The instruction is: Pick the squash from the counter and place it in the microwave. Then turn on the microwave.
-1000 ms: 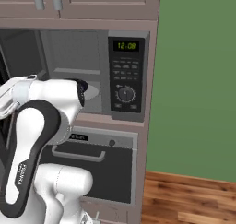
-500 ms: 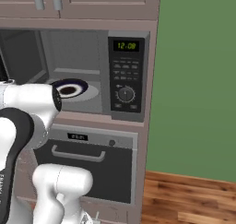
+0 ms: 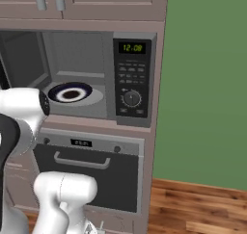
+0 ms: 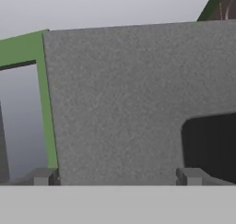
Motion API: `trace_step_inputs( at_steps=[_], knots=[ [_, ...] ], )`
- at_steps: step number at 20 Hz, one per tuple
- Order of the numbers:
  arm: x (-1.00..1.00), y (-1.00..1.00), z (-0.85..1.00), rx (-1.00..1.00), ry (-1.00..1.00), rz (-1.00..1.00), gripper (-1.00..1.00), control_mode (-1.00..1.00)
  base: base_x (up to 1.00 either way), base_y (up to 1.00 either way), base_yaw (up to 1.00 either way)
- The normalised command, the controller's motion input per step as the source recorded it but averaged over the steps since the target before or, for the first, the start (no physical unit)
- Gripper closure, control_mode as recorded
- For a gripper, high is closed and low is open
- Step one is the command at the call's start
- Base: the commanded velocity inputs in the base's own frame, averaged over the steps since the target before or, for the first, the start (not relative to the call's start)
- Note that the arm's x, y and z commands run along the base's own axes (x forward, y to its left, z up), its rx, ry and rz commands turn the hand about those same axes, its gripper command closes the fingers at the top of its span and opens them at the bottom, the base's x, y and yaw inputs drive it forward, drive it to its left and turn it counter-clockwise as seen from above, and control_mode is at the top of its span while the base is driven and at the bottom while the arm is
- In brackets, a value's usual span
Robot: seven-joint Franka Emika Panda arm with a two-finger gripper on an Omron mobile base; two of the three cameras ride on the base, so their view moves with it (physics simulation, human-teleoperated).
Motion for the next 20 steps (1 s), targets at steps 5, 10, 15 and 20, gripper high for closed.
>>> trace_step_inputs(
  at_steps=[5, 10, 15, 20],
  knots=[
    [0.0, 0.29, 0.0, 0.0, 0.03, 0.04, -1.0, -1.0, 0.0, 0.0, 0.0],
    [0.0, 0.27, 0.0, 0.0, 0.05, 0.04, -1.0, -1.0, 0.0, 0.0, 0.0],
    [0.0, -0.1, 0.0, 0.0, 0.0, 0.01, -1.0, -1.0, 0.0, 0.0, 0.0],
    [0.0, -0.75, 0.0, 0.0, 0.0, 0.0, -1.0, -1.0, 0.0, 0.0, 0.0]
  ],
)
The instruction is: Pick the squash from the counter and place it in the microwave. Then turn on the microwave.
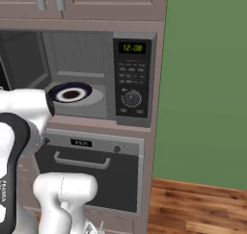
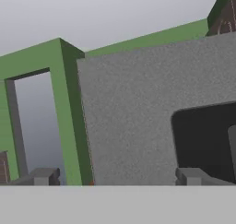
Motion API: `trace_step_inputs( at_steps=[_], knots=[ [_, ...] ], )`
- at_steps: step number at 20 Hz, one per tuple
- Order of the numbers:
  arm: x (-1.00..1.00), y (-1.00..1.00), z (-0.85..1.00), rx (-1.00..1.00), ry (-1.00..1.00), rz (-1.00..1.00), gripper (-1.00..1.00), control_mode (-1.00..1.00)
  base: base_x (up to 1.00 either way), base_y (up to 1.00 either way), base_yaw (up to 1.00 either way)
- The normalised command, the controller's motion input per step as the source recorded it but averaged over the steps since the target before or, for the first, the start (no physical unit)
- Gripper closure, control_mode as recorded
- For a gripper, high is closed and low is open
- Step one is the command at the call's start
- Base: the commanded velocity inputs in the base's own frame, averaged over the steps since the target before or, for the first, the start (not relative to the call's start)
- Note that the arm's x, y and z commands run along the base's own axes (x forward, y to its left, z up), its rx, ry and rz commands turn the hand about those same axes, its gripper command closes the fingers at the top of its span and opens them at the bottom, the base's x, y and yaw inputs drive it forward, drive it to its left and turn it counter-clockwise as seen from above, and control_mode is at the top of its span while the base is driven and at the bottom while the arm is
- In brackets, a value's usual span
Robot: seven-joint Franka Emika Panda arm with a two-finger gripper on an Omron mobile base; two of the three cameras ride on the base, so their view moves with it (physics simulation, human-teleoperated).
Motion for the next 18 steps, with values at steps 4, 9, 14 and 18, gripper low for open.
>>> trace_step_inputs(
  at_steps=[4, 9, 14, 18],
  knots=[
    [0.0, -0.78, 0.0, 0.0, 0.0, -0.05, -1.0, -1.0, 0.0, 0.0, 0.0],
    [0.0, -0.71, 0.0, 0.0, 0.0, -0.16, -1.0, -1.0, 0.0, 0.0, 0.0],
    [0.01, -0.5, 0.0, 0.0, 0.0, -0.26, -1.0, -1.0, 0.0, 0.0, 0.0],
    [0.0, -0.48, 0.0, 0.0, 0.0, -0.33, -1.0, -1.0, 0.0, 0.0, 0.0]
  ],
)
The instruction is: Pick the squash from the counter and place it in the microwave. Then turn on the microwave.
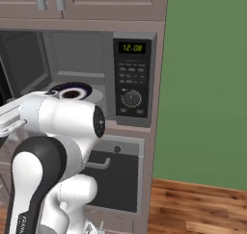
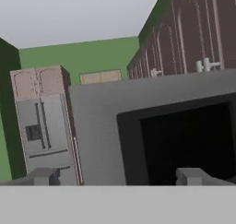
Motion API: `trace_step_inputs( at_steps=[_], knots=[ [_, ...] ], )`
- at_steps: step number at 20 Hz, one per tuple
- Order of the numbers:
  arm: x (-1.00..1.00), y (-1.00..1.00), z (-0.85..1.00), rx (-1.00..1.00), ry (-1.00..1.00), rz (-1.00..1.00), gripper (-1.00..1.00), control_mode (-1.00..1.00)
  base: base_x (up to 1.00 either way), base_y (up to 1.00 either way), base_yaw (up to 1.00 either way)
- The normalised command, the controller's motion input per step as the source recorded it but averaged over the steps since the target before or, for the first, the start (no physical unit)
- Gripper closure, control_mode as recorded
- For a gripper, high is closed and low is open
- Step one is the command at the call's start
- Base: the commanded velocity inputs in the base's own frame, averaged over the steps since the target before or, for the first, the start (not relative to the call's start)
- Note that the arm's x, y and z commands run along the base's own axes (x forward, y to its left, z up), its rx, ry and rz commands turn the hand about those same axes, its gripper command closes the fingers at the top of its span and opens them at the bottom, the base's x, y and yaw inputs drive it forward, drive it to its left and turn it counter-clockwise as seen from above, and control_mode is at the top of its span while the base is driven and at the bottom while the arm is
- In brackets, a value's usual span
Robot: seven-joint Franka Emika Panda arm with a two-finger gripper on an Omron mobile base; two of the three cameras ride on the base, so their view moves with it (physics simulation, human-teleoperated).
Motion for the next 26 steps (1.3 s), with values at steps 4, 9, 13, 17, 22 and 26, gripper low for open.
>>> trace_step_inputs(
  at_steps=[4, 9, 13, 17, 22, 26],
  knots=[
    [0.0, -0.45, 0.0, 0.0, 0.0, -0.38, -1.0, -1.0, 0.0, 0.0, 0.0],
    [0.0, -0.34, 0.0, 0.0, 0.0, -0.43, -1.0, -1.0, 0.0, 0.0, 0.0],
    [0.0, -0.23, 0.02, 0.0, 0.0, -0.42, -1.0, -1.0, 0.0, 0.0, 0.0],
    [-0.01, -0.25, 0.0, 0.0, 0.0, -0.4, -1.0, -1.0, 0.0, 0.0, 0.0],
    [0.0, -0.19, 0.0, 0.0, 0.0, -0.32, -1.0, -1.0, 0.0, 0.0, 0.0],
    [0.0, -0.08, 0.0, 0.0, 0.0, -0.3, -1.0, -1.0, 0.0, 0.0, 0.0]
  ],
)
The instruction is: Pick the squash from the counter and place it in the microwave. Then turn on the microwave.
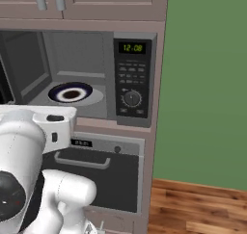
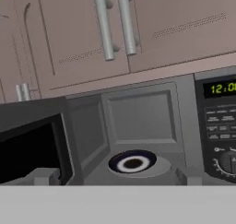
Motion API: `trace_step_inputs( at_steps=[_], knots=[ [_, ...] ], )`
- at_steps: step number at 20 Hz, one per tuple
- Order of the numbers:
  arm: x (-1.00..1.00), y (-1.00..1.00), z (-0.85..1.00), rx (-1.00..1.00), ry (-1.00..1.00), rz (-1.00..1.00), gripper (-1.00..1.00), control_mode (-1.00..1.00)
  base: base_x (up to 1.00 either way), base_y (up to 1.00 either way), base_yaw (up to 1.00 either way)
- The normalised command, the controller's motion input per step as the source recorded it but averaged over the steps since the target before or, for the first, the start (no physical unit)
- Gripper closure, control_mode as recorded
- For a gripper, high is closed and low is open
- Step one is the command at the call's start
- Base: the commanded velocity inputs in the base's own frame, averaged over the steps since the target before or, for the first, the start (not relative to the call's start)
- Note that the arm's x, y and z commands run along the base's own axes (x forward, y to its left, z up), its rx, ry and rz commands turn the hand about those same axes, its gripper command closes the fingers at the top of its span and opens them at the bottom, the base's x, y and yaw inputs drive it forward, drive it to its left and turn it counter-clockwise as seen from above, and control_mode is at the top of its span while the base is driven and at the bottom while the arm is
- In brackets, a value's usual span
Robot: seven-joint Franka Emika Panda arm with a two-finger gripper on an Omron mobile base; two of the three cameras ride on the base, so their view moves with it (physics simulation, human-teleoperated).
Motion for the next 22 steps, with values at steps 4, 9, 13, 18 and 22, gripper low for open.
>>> trace_step_inputs(
  at_steps=[4, 9, 13, 18, 22],
  knots=[
    [0.0, 0.0, 0.0, -0.02, 0.0, -0.28, -1.0, -1.0, 0.0, 0.0, 0.0],
    [0.0, 0.0, -0.01, -0.09, 0.0, -0.14, -1.0, -1.0, 0.0, 0.0, 0.0],
    [-0.06, 0.0, -0.07, -0.12, -0.02, -0.05, -1.0, -1.0, 0.0, 0.0, 0.0],
    [-0.12, 0.0, -0.12, -0.13, -0.03, -0.03, -1.0, -1.0, 0.0, 0.0, 0.0],
    [-0.3, 0.0, -0.06, -0.03, -0.03, -0.13, -1.0, -1.0, 0.0, 0.0, 0.0]
  ],
)
